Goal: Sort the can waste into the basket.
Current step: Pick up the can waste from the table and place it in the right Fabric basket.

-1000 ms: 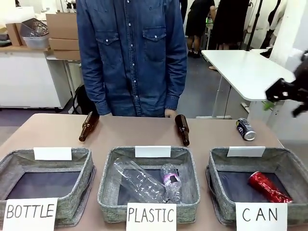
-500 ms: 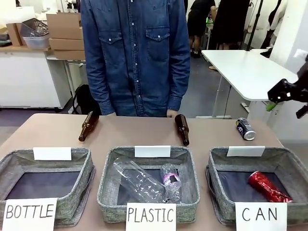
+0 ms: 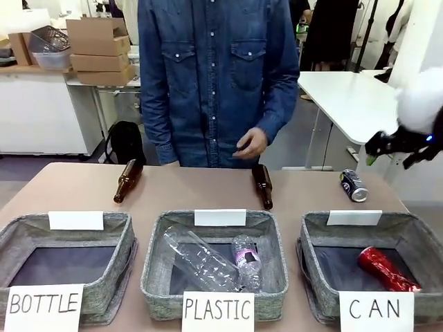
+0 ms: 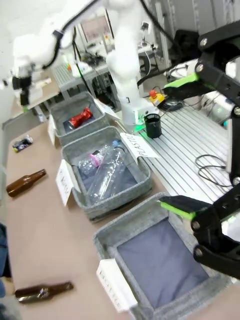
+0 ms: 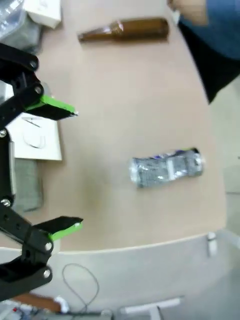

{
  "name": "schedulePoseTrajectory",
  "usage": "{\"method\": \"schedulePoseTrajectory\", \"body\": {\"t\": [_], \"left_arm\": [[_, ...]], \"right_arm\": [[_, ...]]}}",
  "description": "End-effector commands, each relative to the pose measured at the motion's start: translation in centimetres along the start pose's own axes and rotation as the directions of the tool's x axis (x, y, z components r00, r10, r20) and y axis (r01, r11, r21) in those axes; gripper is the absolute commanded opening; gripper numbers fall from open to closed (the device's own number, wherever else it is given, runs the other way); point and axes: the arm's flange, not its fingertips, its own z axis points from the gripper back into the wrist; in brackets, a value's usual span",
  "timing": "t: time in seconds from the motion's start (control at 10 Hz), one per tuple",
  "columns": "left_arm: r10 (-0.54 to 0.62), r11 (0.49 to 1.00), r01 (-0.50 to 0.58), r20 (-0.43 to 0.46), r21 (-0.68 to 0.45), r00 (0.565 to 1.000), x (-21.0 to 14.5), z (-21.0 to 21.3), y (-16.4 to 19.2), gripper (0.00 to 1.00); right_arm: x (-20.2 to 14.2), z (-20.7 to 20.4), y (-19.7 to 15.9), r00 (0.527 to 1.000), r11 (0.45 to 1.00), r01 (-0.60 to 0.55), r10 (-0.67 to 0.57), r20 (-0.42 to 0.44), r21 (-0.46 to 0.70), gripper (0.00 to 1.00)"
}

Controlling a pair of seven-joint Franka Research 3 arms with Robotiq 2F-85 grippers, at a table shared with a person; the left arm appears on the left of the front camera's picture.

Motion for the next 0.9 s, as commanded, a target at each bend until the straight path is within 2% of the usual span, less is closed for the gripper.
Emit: {"method": "schedulePoseTrajectory", "body": {"t": [0.0,0.1,0.3,0.6,0.8], "left_arm": [[-0.02,0.999,0.02,0.011,-0.026,1.0,0.1,0.1,0.0,1.0],[-0.02,0.999,0.02,0.011,-0.026,1.0,0.1,0.1,0.0,1.0],[-0.02,0.999,0.02,0.011,-0.026,1.0,0.1,0.1,0.0,1.0],[-0.02,0.999,0.02,0.011,-0.026,1.0,0.1,0.1,0.0,1.0],[-0.02,0.999,0.02,0.011,-0.026,1.0,0.1,0.1,0.0,1.0]], "right_arm": [[3.8,-5.5,-1.5,0.999,0.998,-0.028,0.029,-0.021,0.056,1.0],[4.0,-7.1,-1.8,0.998,0.996,-0.057,0.058,-0.018,0.065,1.0],[4.5,-11.0,-2.5,0.994,0.981,-0.113,0.113,0.003,0.156,1.0],[4.8,-15.4,-2.8,0.995,0.987,-0.084,0.091,-0.043,0.137,1.0],[4.6,-16.5,-3.0,0.994,0.982,-0.074,0.087,-0.069,0.174,1.0]]}}
